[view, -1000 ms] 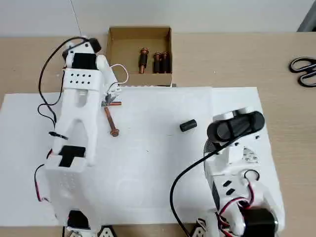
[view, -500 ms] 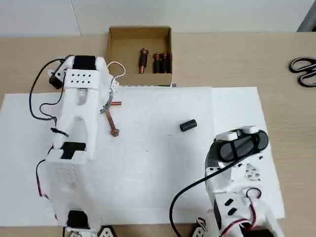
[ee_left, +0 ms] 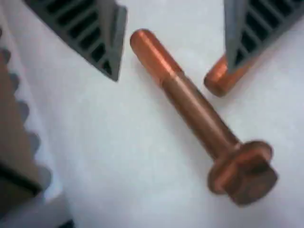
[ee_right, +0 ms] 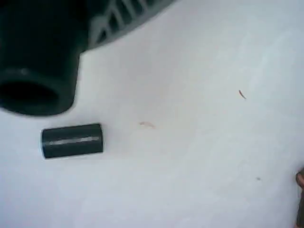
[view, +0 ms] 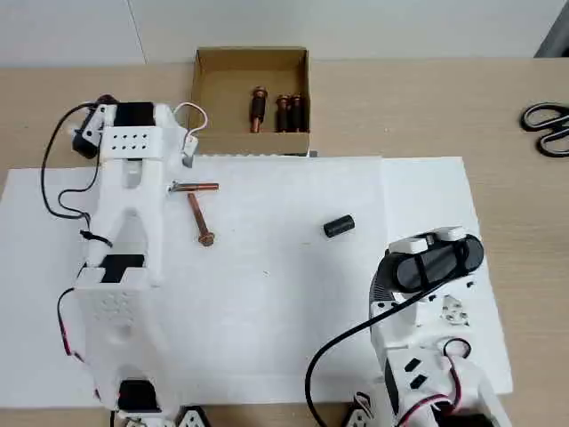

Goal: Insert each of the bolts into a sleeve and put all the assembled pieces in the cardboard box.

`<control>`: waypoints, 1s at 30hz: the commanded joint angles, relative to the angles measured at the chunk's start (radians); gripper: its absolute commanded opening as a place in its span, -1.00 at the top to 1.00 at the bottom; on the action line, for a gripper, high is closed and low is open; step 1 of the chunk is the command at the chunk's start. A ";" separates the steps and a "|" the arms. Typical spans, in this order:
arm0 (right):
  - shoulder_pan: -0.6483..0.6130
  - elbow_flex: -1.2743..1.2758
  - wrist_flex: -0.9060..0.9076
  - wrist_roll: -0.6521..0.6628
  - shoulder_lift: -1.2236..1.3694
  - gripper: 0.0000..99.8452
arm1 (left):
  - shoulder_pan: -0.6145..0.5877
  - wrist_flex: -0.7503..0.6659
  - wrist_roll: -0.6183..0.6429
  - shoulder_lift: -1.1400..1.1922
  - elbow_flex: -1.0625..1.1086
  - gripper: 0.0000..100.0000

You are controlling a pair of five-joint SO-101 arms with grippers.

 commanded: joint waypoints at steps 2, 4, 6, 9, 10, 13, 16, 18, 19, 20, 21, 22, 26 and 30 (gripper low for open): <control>0.010 -0.005 0.001 -0.014 -0.007 1.00 | -0.009 -0.021 0.003 -0.005 -0.035 0.71; 0.010 -0.005 -0.001 -0.014 -0.007 1.00 | -0.009 -0.021 0.003 0.021 -0.041 0.71; 0.010 -0.005 -0.002 -0.014 -0.007 1.00 | -0.009 -0.021 0.005 0.058 -0.042 0.71; 0.010 -0.005 0.001 -0.014 -0.007 1.00 | -0.009 -0.021 0.008 0.091 -0.042 0.71; 0.010 -0.005 0.002 -0.014 -0.007 1.00 | -0.009 -0.021 0.009 0.095 -0.044 0.71; 0.010 -0.005 0.002 -0.014 -0.007 1.00 | -0.011 -0.032 0.009 0.100 -0.044 0.71; 0.010 -0.005 0.002 -0.014 -0.007 1.00 | -0.025 -0.060 0.009 0.104 -0.039 0.71; 0.010 -0.005 0.002 -0.014 -0.007 1.00 | -0.037 -0.095 0.006 0.106 -0.035 0.71; 0.010 -0.005 0.002 -0.014 -0.007 1.00 | -0.046 -0.106 0.006 0.106 -0.035 0.71; 0.010 -0.005 0.002 -0.014 -0.007 1.00 | -0.049 -0.117 0.006 0.106 -0.035 0.71; 0.010 -0.005 0.002 -0.014 -0.007 1.00 | -0.052 -0.123 0.005 0.106 -0.035 0.72; 0.010 -0.005 0.002 -0.014 -0.007 1.00 | -0.052 -0.127 0.005 0.106 -0.035 0.73; 0.010 -0.005 0.002 -0.014 -0.007 1.00 | -0.048 -0.124 0.003 0.107 -0.035 0.88; 0.010 -0.005 0.002 -0.014 -0.007 1.00 | -0.048 -0.124 0.003 0.141 -0.041 0.96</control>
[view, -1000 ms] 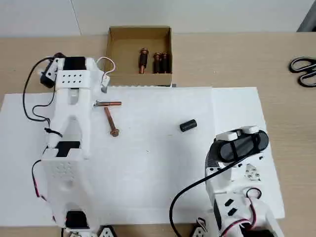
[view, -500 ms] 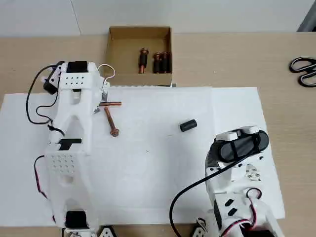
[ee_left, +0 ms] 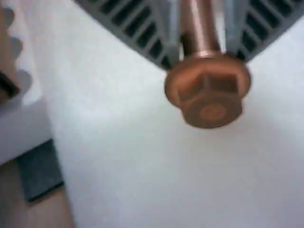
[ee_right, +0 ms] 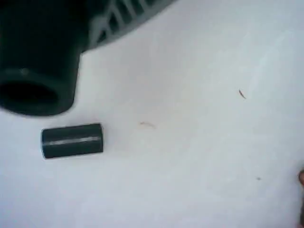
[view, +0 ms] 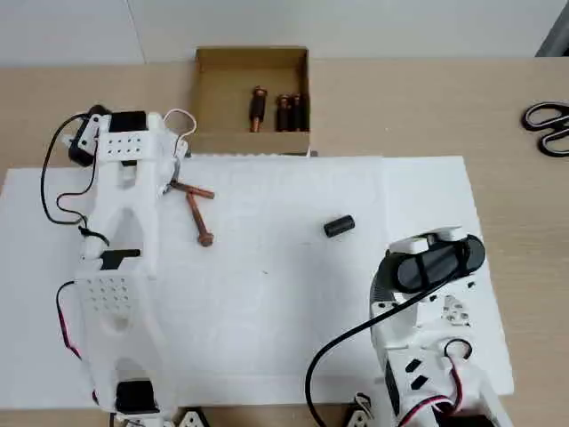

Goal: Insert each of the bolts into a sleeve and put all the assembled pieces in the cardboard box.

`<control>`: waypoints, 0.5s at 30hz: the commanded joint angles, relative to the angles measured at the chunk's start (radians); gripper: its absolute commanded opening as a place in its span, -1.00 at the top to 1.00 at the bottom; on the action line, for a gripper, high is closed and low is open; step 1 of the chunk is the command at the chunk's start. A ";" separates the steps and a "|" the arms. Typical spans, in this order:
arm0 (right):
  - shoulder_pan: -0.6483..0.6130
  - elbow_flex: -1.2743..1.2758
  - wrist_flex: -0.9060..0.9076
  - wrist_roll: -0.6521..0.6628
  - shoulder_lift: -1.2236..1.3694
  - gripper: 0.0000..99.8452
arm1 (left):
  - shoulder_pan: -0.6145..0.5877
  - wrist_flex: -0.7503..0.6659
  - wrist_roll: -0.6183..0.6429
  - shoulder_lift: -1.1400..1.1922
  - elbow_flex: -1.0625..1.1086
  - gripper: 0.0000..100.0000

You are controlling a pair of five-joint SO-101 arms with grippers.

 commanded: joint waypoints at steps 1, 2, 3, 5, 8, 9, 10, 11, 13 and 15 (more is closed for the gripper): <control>0.010 -0.005 0.002 -0.014 -0.007 1.00 | -0.003 -0.005 -0.003 0.023 -0.033 0.96; 0.010 -0.005 0.002 -0.014 -0.007 1.00 | -0.003 -0.005 -0.003 0.040 -0.033 0.96; 0.010 -0.005 0.002 -0.014 -0.007 1.00 | -0.003 -0.003 -0.003 0.054 -0.033 0.96; 0.010 -0.005 0.002 -0.014 -0.007 1.00 | -0.003 -0.003 -0.003 0.078 -0.033 0.96; 0.010 -0.005 0.002 -0.014 -0.007 1.00 | -0.003 -0.003 -0.003 0.091 -0.033 0.97; 0.010 -0.005 0.002 -0.014 -0.007 1.00 | -0.003 -0.003 -0.003 0.089 -0.035 0.97; 0.010 -0.006 0.002 -0.014 -0.007 1.00 | -0.003 -0.003 -0.005 0.084 -0.036 0.99; 0.010 -0.006 0.002 -0.014 -0.007 1.00 | -0.003 -0.003 -0.011 0.074 -0.047 0.99; 0.010 -0.008 -0.002 -0.012 -0.007 1.00 | -0.003 0.014 -0.043 0.041 -0.087 0.99; 0.008 -0.011 -0.005 -0.011 -0.007 1.00 | -0.003 0.035 -0.066 0.000 -0.148 0.99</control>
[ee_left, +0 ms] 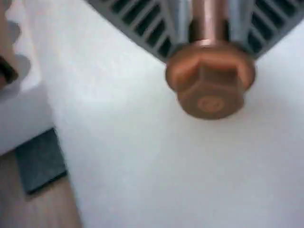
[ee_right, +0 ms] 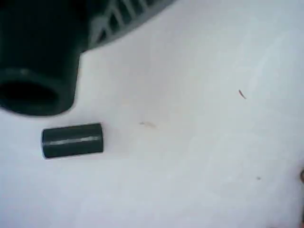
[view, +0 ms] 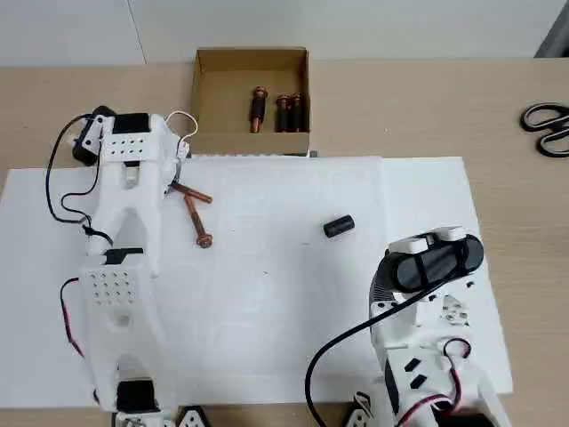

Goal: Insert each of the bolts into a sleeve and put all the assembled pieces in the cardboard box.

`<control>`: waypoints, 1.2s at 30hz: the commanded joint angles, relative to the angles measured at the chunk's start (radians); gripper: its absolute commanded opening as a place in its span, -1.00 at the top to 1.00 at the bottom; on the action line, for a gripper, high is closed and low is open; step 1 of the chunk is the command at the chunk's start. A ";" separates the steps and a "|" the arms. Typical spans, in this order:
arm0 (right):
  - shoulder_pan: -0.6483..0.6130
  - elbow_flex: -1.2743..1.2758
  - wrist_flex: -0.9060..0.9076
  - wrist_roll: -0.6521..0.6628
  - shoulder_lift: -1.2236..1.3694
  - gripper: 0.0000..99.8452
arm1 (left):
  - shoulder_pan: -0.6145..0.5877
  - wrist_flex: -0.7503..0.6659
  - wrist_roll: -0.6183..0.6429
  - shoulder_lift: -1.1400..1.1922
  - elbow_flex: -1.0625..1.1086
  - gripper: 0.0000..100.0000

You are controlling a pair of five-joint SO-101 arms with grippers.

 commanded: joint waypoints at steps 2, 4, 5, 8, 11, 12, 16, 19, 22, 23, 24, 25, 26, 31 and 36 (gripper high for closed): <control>0.008 -0.011 -0.005 -0.009 -0.007 1.00 | -0.003 0.048 -0.064 -0.104 -0.147 0.99; 0.007 -0.011 -0.005 -0.009 -0.007 1.00 | 0.003 0.074 -0.107 -0.143 -0.225 0.99; 0.004 -0.011 -0.005 -0.009 -0.007 1.00 | 0.008 0.089 -0.129 -0.161 -0.263 0.99; 0.002 -0.011 -0.005 -0.009 -0.007 1.00 | 0.015 0.143 -0.184 -0.204 -0.366 0.99; 0.002 -0.011 -0.004 -0.012 -0.007 1.00 | 0.029 0.209 -0.249 -0.245 -0.466 0.99; 0.002 -0.011 -0.004 -0.012 -0.007 1.00 | 0.035 0.227 -0.273 -0.258 -0.498 0.99; 0.002 -0.011 -0.004 -0.011 -0.007 1.00 | 0.054 0.273 -0.353 -0.301 -0.618 0.99; 0.002 -0.011 -0.001 -0.011 -0.007 1.00 | 0.074 0.288 -0.448 -0.350 -0.723 0.99; 0.002 -0.011 0.002 -0.011 -0.007 1.00 | 0.104 0.298 -0.545 -0.416 -0.802 0.99; 0.001 -0.011 0.002 -0.011 -0.007 1.00 | 0.117 0.299 -0.572 -0.446 -0.812 0.99; 0.001 -0.011 0.002 -0.011 -0.007 1.00 | 0.123 0.299 -0.595 -0.480 -0.817 0.99; 0.001 -0.009 0.002 -0.011 -0.007 1.00 | 0.137 0.299 -0.618 -0.522 -0.817 0.99; 0.001 -0.006 0.002 -0.011 -0.007 1.00 | 0.146 0.299 -0.638 -0.563 -0.809 0.99; 0.001 -0.005 -0.002 -0.015 -0.007 1.00 | 0.180 0.299 -0.684 -0.755 -0.691 0.99; 0.001 -0.005 0.004 -0.015 -0.007 1.00 | 0.184 0.299 -0.709 -0.984 -0.430 0.99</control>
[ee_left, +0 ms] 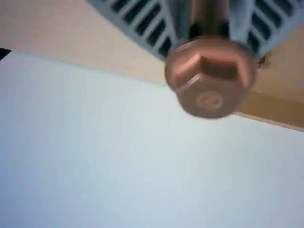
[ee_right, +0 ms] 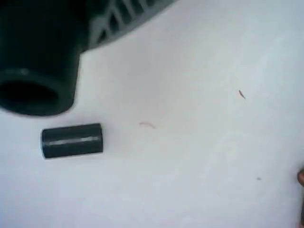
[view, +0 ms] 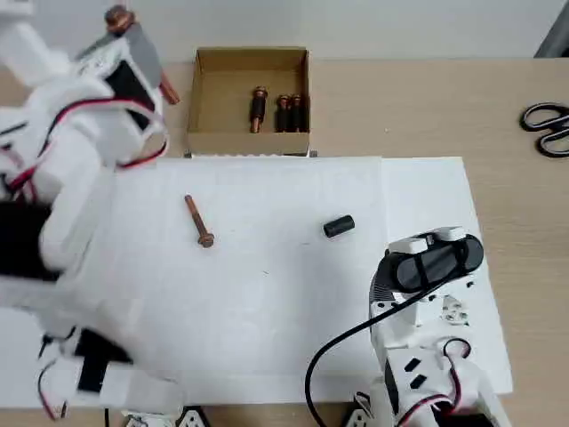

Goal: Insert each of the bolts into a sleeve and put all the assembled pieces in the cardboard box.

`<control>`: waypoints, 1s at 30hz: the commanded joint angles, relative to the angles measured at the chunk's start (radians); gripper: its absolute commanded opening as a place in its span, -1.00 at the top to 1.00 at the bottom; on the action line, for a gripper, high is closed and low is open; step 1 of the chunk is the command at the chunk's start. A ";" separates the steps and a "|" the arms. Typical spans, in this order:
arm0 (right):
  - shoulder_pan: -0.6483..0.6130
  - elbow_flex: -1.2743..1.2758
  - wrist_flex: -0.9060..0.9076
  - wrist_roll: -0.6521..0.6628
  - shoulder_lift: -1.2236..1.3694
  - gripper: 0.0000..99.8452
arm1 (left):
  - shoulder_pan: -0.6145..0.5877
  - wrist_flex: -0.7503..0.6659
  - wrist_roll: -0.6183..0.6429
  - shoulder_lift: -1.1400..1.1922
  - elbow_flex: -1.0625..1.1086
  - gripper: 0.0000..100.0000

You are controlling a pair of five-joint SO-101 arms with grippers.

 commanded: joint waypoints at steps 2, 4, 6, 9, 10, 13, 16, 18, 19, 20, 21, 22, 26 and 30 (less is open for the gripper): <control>0.002 -0.005 0.004 -0.015 -0.007 1.00 | 0.006 0.017 -0.038 -0.255 0.257 0.99; 0.002 -0.005 0.004 -0.015 -0.007 1.00 | 0.006 0.015 -0.041 -0.356 0.403 0.99; 0.002 -0.005 0.004 -0.015 -0.007 1.00 | 0.006 0.014 -0.040 -0.463 0.550 0.99; 0.002 -0.003 0.004 -0.015 -0.002 1.00 | 0.006 -0.017 -0.037 -0.620 0.782 0.99; 0.002 -0.003 0.004 -0.015 -0.002 1.00 | 0.002 -0.044 -0.031 -0.674 0.862 0.99; -0.025 0.009 0.002 -0.015 -0.004 1.00 | -0.003 -0.155 -0.020 -0.838 1.115 0.99; -0.107 0.028 0.002 -0.015 -0.007 1.00 | -0.003 -0.298 -0.018 -1.013 1.374 0.99; -0.153 0.029 -0.005 -0.015 -0.007 1.00 | -0.003 -0.396 -0.017 -1.131 1.547 0.99; -0.168 0.029 -0.005 -0.014 -0.001 1.00 | -0.003 -0.440 -0.017 -1.192 1.629 0.99; -0.180 0.034 -0.005 -0.011 -0.001 1.00 | -0.003 -0.479 -0.017 -1.250 1.709 0.99; -0.189 0.041 -0.005 -0.011 -0.002 1.00 | -0.002 -0.516 -0.017 -1.307 1.785 0.99; -0.199 0.044 -0.005 -0.009 -0.004 1.00 | -0.002 -0.554 -0.015 -1.363 1.857 0.99; -0.259 0.046 -0.005 -0.009 -0.004 1.00 | 0.005 -0.692 0.035 -1.565 2.120 0.99; -0.361 0.061 -0.005 -0.006 -0.007 1.00 | 0.023 -0.804 0.110 -1.728 2.305 0.99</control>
